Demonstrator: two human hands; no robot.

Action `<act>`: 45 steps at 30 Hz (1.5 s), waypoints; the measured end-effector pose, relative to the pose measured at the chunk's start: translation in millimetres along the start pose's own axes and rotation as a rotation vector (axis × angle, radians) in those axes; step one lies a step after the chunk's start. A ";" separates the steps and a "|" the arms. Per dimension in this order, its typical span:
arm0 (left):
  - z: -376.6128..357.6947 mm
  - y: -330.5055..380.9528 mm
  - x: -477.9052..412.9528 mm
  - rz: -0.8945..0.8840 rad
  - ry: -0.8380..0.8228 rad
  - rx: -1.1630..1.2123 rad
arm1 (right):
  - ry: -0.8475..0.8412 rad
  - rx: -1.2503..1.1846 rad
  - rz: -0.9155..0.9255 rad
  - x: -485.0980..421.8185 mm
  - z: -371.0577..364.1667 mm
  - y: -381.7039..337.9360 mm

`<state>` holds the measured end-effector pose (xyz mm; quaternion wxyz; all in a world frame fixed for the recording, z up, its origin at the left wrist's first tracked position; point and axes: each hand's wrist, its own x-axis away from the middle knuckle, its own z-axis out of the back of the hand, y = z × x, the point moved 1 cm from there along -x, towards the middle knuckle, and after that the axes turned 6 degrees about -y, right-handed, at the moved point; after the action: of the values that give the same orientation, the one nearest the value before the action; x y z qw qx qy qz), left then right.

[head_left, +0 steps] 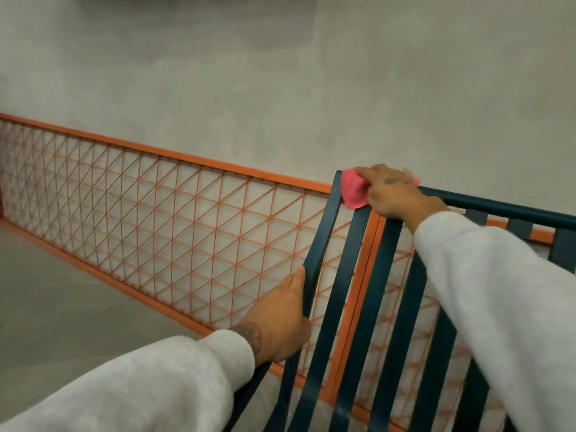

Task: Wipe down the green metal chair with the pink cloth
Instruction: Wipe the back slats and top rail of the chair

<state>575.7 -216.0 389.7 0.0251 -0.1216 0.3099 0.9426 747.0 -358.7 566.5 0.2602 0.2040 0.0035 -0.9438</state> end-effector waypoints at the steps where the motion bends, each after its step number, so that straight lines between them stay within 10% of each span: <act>1: 0.5 -0.3 1.1 0.000 -0.001 -0.006 | -0.001 -0.001 0.061 -4.0 -1.4 -12.4; 14: 1.6 -2.1 6.4 0.128 0.075 -0.085 | -0.209 -0.312 0.588 69.3 -92.1 -81.4; 19: 2.3 -2.1 5.2 0.178 0.037 -0.122 | -0.068 -0.006 0.349 20.3 -69.5 -56.4; 26: -0.4 -6.7 -0.4 0.151 0.019 -0.166 | -0.043 -0.570 0.328 74.5 -117.2 -87.5; 34: 4.7 -7.4 -4.8 0.122 -0.041 -0.067 | -0.214 -0.563 0.278 81.1 -92.8 -91.1; 45: 60.7 -20.5 84.8 0.214 -0.484 0.455 | -0.341 -1.023 0.089 176.5 -94.6 -157.0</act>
<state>483.1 -166.0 404.4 0.0253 0.1476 0.5083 0.8481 567.9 -298.7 395.8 0.3628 -0.1046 0.4117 -0.8294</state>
